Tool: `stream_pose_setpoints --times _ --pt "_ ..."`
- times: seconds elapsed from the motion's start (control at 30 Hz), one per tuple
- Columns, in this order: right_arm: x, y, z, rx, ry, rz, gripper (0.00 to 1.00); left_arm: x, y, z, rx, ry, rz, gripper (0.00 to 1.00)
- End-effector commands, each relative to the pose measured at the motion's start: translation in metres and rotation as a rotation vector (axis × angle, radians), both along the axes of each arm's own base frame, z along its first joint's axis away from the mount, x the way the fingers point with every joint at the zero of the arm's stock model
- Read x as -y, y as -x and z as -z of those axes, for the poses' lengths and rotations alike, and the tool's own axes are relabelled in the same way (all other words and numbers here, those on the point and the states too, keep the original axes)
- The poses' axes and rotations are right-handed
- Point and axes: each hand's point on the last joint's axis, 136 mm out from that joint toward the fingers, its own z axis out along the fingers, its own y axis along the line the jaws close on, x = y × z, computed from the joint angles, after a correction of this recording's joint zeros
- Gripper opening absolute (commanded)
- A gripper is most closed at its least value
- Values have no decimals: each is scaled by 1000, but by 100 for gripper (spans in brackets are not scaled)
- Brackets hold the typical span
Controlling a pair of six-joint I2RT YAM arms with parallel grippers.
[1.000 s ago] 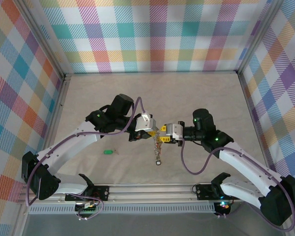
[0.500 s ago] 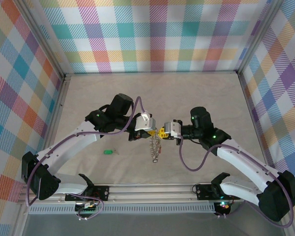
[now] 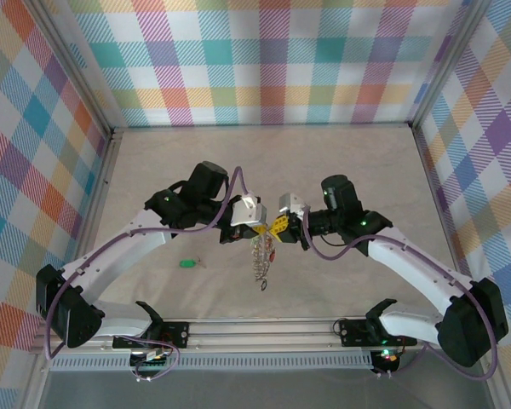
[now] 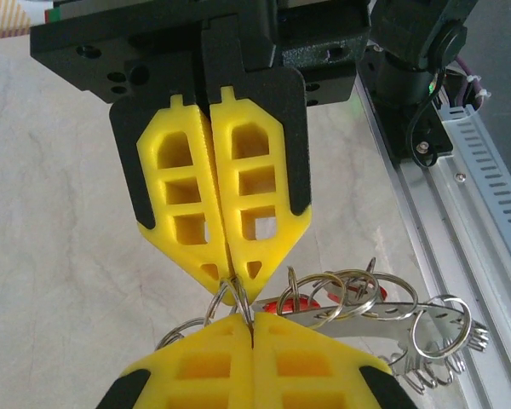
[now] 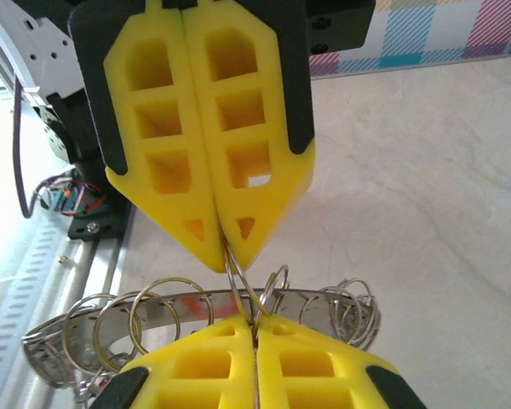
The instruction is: Put the keys on the keyring
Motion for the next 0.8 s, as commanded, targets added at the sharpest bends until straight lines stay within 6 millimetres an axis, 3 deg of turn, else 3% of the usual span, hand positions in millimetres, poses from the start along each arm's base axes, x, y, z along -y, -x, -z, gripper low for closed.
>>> stream_pose_setpoints --times 0.0,0.2,0.5,0.6,0.77 --pt "-5 12 -32 12 -102 -79 9 1 6 -22 43 51 43 0" --pt "0 21 -27 102 -93 -134 16 -2 4 -25 44 66 39 0" --pt "-1 16 -22 135 -65 -137 20 -4 6 -29 34 90 25 0" --pt "2 15 -16 160 -41 -123 29 -4 7 -33 40 111 26 0" --pt "6 13 -12 216 -27 -103 32 -4 9 -37 27 117 33 0"
